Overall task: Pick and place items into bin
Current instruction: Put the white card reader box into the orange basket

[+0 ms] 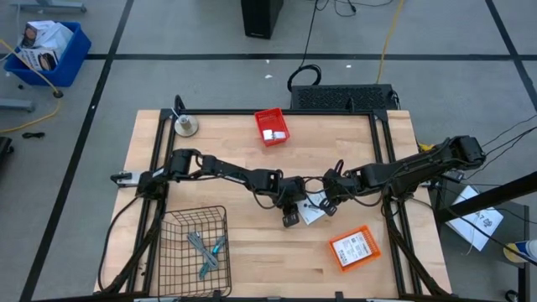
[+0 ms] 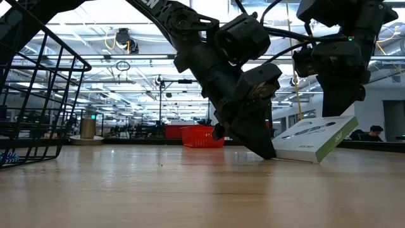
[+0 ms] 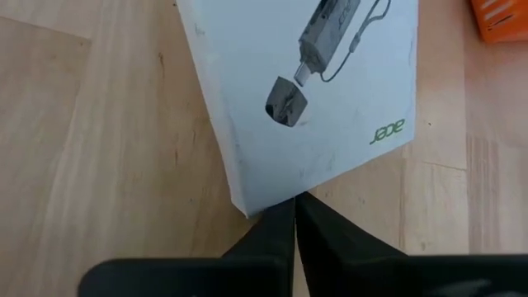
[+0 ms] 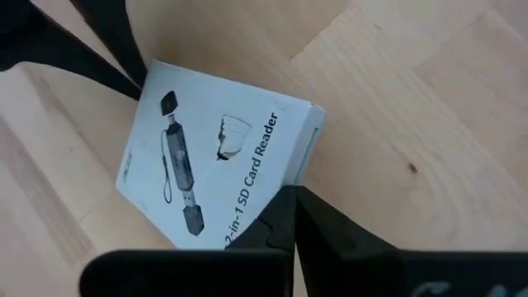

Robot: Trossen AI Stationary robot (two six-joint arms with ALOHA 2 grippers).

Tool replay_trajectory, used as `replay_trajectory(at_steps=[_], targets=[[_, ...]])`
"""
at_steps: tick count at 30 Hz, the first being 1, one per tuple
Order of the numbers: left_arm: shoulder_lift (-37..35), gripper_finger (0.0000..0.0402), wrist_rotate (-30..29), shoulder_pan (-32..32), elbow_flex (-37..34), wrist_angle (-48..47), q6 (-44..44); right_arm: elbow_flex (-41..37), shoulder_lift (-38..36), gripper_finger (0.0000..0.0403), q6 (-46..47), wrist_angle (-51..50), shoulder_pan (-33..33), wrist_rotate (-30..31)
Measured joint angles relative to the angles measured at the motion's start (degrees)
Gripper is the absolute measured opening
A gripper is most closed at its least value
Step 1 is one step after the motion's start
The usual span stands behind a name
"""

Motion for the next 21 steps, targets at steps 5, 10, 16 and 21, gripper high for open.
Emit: replay_trajectory(at_steps=[5,10,16,21], targets=[[0.00,0.0031,1.23,0.00,0.00,-0.40,-0.11,0.03,-1.49,0.0000,-0.23,0.49,0.04,-1.76],[-1.06,0.0014,2.29,-0.08,0.00,-2.26,0.58,0.13,-4.11,0.0000,-0.46,13.41,-0.02,-0.84],[-2.16,0.0013,0.44,-0.10,-0.09,-1.05,0.58,0.22,-3.74,0.0000,-2.08,23.32,0.35,-2.37],[-2.34,0.0027,-2.36,-0.09,-0.04,-2.34,0.55,0.24,-2.96,0.0000,-3.26,19.84,0.51,-1.39]])
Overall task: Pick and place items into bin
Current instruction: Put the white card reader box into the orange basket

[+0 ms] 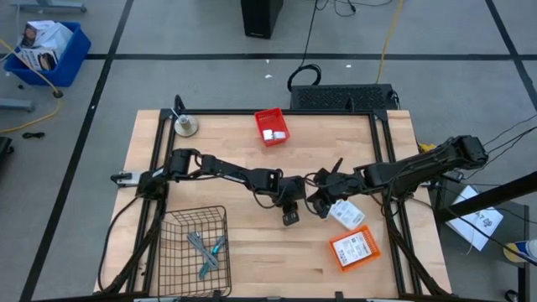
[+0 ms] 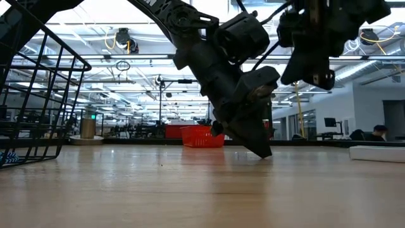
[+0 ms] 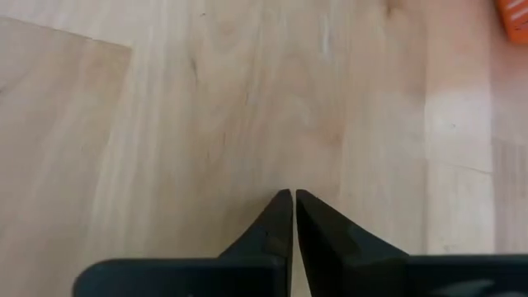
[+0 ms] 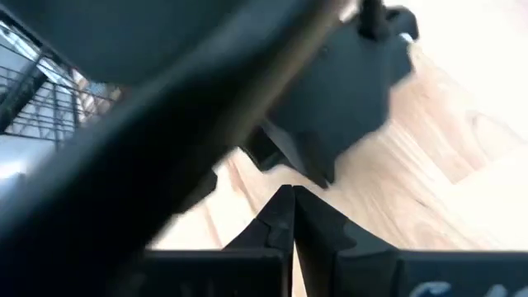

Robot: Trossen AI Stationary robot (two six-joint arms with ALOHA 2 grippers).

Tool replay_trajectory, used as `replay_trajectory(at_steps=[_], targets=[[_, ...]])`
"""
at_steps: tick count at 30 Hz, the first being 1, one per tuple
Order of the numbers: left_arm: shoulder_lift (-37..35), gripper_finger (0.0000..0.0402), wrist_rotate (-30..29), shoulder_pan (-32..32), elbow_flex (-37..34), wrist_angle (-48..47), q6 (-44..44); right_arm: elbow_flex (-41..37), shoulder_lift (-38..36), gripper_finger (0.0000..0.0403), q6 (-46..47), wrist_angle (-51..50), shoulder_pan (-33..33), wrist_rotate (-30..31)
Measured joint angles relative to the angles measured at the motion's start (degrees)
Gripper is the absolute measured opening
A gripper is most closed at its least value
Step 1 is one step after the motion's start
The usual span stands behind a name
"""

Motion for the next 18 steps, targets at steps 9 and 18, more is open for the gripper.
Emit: replay_trajectory(at_steps=[9,18], targets=[[-0.17,0.0004,-1.79,-0.07,0.07,-0.28,1.18,-0.06,-2.78,0.0000,1.26,-15.61,0.25,1.91],[-0.15,0.0029,0.38,-0.31,0.00,5.60,2.62,-0.04,-2.80,0.0009,4.45,-29.34,-0.68,-1.58]])
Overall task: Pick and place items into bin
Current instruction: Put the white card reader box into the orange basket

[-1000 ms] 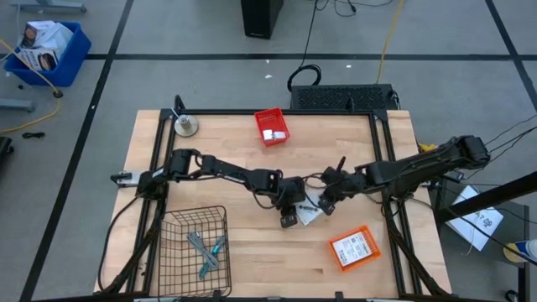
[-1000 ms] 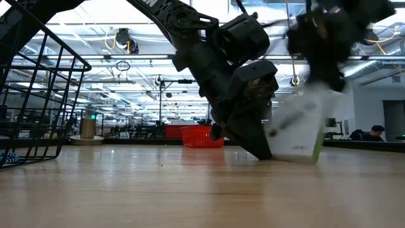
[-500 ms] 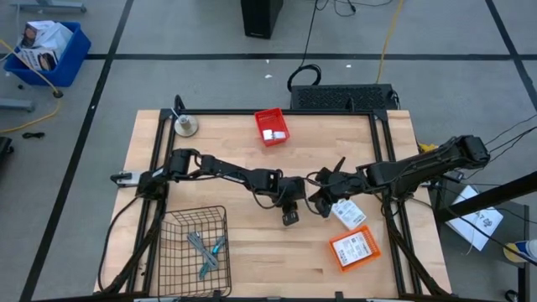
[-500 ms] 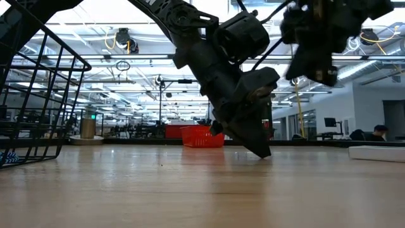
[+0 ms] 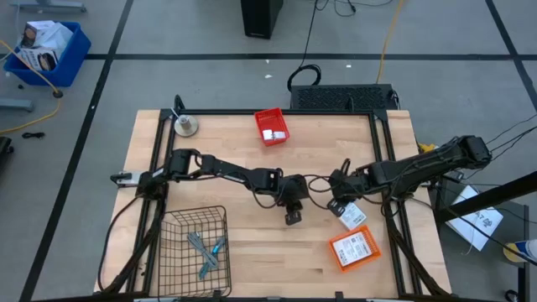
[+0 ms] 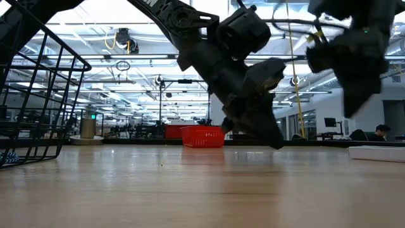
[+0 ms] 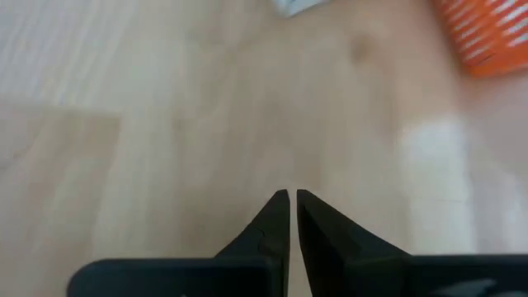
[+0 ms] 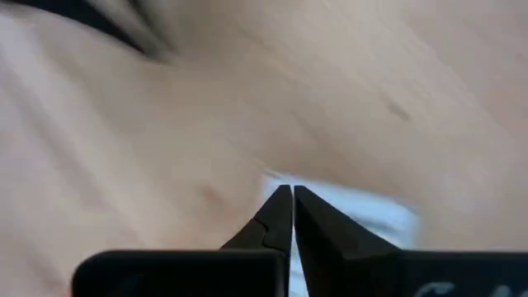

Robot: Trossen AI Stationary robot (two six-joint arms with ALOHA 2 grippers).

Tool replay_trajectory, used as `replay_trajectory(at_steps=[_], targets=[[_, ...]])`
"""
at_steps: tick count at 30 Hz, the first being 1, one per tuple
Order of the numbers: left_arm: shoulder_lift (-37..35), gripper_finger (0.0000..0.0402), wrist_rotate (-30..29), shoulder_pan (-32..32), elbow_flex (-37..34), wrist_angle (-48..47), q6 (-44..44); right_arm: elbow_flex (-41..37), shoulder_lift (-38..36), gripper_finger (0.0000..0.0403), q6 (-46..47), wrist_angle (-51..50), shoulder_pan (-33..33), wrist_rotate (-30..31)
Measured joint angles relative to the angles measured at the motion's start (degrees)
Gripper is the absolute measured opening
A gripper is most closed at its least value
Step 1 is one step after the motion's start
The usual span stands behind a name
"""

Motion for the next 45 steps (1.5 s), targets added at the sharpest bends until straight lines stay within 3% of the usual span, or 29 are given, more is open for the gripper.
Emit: replay_trajectory(at_steps=[5,13,18,24,31,37,42,45], targets=[[0.00,0.0030,1.43,-0.30,0.00,2.52,1.83,-0.07,0.03,0.0047,3.20,-11.38,-0.05,0.00],[0.00,0.0030,3.04,-0.15,0.00,2.54,3.44,-0.28,0.04,0.0165,4.69,-13.04,-0.07,-3.68],[0.00,0.0030,3.40,-0.19,0.00,4.01,4.57,-5.11,0.00,0.0216,4.96,-10.43,-0.07,-5.21],[-0.02,0.0031,3.40,0.07,0.00,4.03,5.06,-14.51,-0.34,0.0236,6.74,1.42,-0.15,-9.51],[-0.04,0.0031,3.40,0.40,0.02,4.56,4.79,-21.75,-0.18,0.0193,9.75,16.62,-1.03,-12.34],[-0.04,0.0031,3.40,0.75,0.02,4.54,4.52,-21.84,-0.11,0.0114,7.16,19.07,-3.96,-13.14],[-0.07,0.0031,3.39,0.77,0.03,4.48,4.50,-21.88,0.00,0.0024,3.45,24.98,-7.12,-11.80],[-0.07,0.0031,3.38,0.77,0.07,4.09,4.50,-22.00,0.04,0.0009,1.96,30.62,-8.52,-11.72]])
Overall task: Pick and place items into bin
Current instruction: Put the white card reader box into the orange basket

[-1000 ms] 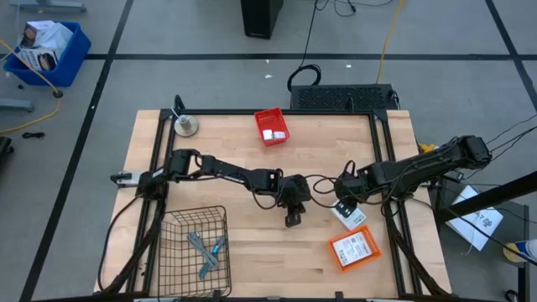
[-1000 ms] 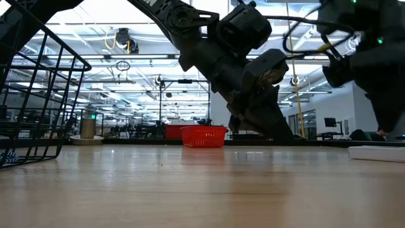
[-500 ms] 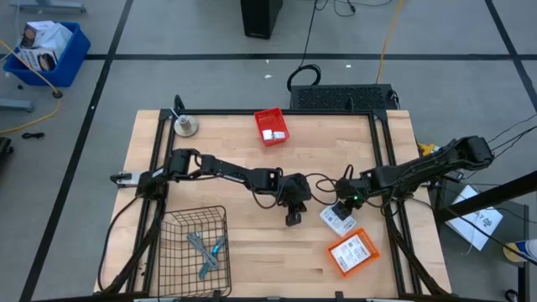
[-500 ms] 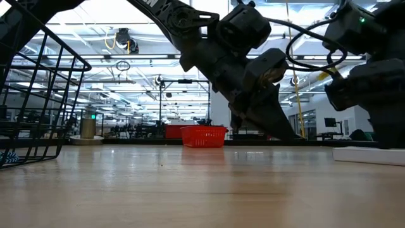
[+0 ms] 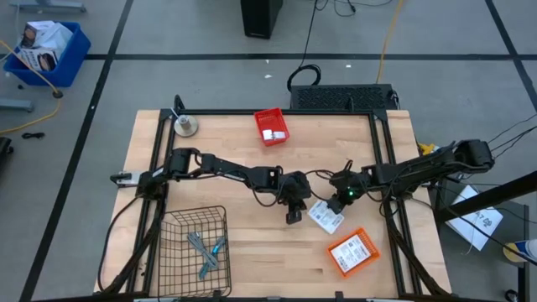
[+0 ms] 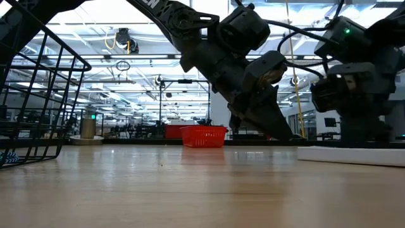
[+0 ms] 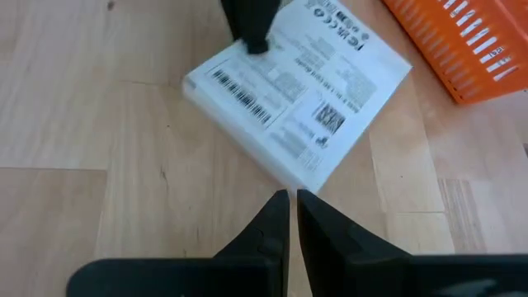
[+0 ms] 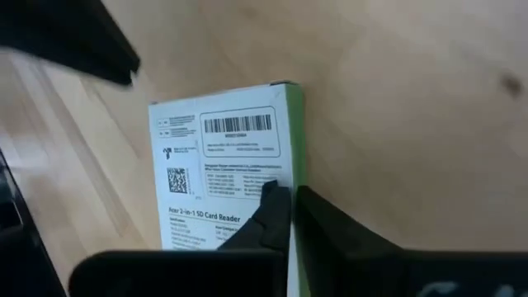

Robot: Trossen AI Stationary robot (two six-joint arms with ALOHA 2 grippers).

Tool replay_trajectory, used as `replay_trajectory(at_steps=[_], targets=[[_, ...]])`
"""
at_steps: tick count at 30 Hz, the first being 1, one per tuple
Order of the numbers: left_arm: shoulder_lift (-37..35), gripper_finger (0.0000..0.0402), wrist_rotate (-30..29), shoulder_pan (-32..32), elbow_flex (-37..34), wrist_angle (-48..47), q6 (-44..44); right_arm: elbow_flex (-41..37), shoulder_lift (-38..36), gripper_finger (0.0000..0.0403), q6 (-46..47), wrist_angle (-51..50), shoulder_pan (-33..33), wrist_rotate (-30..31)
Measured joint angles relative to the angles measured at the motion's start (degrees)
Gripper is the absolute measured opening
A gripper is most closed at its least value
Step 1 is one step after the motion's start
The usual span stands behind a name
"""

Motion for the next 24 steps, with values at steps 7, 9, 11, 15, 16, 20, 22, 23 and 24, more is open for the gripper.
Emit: replay_trajectory(at_steps=[7,9,11,15,16,20,22,23,24], targets=[[-0.07,0.0031,0.00,0.00,0.02,-2.58,0.00,-0.07,0.13,0.0001,-0.59,5.07,-2.47,-0.02],[-0.07,0.0031,0.00,0.00,0.02,-3.69,0.00,-0.09,0.11,0.0001,-0.55,6.02,-2.47,-0.69],[-0.34,0.0031,0.00,0.00,0.02,-5.22,0.01,-0.12,0.02,0.0001,-0.33,6.49,-2.47,-1.09],[-0.66,0.0031,0.00,0.00,0.04,-6.36,0.24,-0.14,-1.38,0.0000,-0.33,7.17,-2.36,-1.19],[-0.73,0.0031,0.00,0.00,0.04,-6.68,0.22,-0.14,-2.06,0.0000,-0.37,7.27,-2.36,-1.19],[-0.87,0.0031,0.02,0.00,0.04,-6.58,0.24,-0.14,-5.80,0.0000,-0.77,8.10,-2.36,-0.79],[-0.87,0.0031,0.02,-0.04,0.04,-6.68,0.22,-0.14,-8.01,0.0000,-0.71,7.92,-2.36,-0.39],[-0.87,0.0031,0.00,-0.07,0.04,-6.68,0.22,-0.14,-9.24,0.0000,-0.70,7.33,-2.31,-0.06],[-0.87,0.0031,0.02,-0.05,0.04,-6.71,0.24,-0.14,-10.51,0.0001,-0.40,6.59,-2.21,-0.02]])
